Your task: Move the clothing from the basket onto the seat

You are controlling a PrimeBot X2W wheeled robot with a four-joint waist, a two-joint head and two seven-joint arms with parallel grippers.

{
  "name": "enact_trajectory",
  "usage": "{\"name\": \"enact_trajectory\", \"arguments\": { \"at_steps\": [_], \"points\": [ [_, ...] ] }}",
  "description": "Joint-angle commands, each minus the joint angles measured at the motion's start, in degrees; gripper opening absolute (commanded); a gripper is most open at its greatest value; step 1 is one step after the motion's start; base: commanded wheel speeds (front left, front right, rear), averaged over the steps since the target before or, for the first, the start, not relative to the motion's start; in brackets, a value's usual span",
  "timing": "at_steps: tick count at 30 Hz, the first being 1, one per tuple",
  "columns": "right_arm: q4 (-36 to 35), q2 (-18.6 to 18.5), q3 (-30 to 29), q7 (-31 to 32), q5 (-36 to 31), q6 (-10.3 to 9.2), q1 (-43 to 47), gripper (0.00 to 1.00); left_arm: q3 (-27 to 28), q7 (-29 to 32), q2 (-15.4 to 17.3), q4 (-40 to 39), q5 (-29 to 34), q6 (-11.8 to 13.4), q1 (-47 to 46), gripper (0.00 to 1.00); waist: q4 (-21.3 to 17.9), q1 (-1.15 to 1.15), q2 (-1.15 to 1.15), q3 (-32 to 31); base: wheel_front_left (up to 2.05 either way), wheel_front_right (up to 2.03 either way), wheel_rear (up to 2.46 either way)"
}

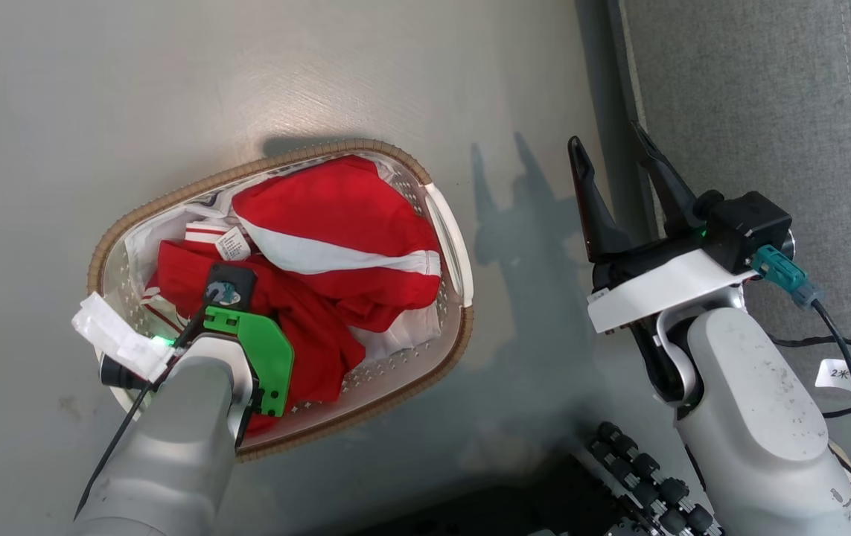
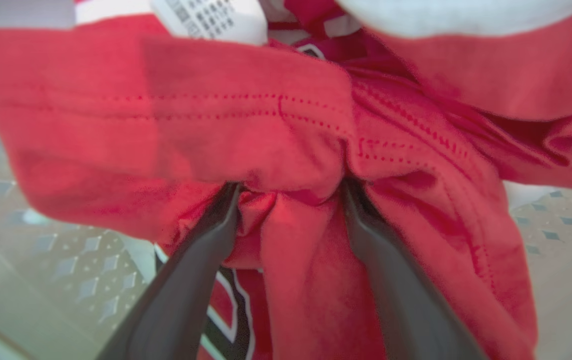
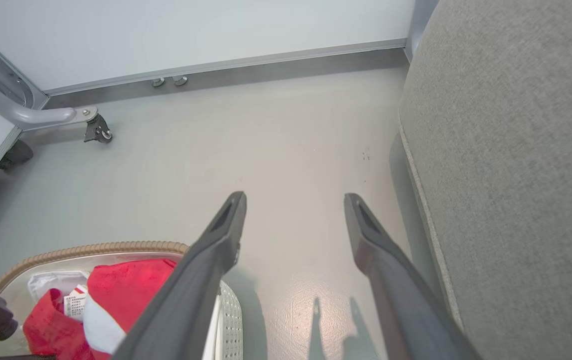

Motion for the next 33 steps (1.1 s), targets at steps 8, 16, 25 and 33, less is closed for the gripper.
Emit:
{"name": "enact_trajectory", "arguments": {
  "at_steps": [8,16,25,33],
  "points": [
    [-0.4,-0.1,0.3,-0.1,1.0,-0.05,-1.1,1.00,-1.6,2.0,1.0,0.3,1.5,1.1,-2.4,1.00,-0.3,0.00,0.00,2.0,0.00,0.00,0.00],
    [-0.1,-0.1,0.4,-0.1,1.4,-0.05,-1.5,1.00,-2.7,1.8,1.3,0.3,1.5,0.7,-2.6,0.00,-0.5,0.00,0.00,2.0,0.00,0.00,0.00],
    [1.4,-0.1,0.1,-0.1,1.6,-0.04,-0.6,1.00,-3.2,-0.4,0.8,0.3,0.5,0.0,-0.6,0.00,0.1,0.00,0.00,-2.0,0.00,0.00,0.00],
    [3.2,-0.2,0.0,-0.1,1.0,-0.05,0.9,1.00,-3.1,-3.3,0.0,0.3,-0.6,-1.3,1.8,0.00,1.6,0.00,0.00,-8.2,0.00,0.00,0.00]
  ]
}}
